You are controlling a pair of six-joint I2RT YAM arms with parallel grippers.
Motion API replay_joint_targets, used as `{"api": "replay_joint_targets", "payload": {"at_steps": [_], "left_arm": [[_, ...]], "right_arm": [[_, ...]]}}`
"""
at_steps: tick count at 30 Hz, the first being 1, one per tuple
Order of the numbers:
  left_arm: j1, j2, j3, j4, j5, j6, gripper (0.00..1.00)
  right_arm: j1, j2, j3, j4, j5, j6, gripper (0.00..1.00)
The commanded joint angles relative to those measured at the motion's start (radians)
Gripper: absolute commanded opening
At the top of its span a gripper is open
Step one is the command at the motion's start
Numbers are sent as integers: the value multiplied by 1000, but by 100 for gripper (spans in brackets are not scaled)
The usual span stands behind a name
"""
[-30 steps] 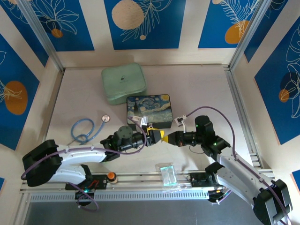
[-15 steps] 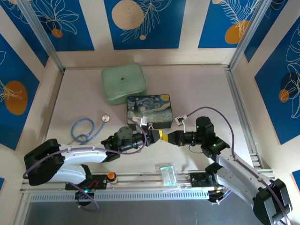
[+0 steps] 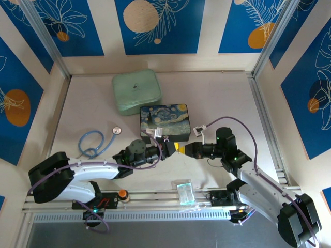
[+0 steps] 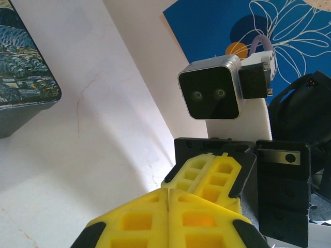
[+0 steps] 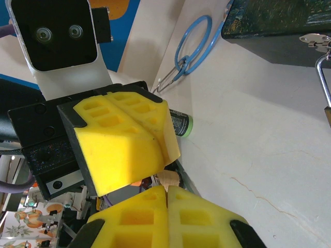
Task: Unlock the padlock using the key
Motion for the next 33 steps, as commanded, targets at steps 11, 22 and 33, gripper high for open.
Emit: {"api": "replay_joint_targets", "payload": {"at_steps": [11, 22, 33], "left_arm": [[148, -169, 0, -119, 105, 120, 0], [157, -211, 27, -26, 152, 72, 0], [153, -191, 40, -12, 161, 51, 0]], "right_arm": [[-21, -130, 16, -19, 175, 32, 99], [122, 16, 46, 339, 255, 84, 79], [143, 142, 44, 520, 189, 123, 53]]}}
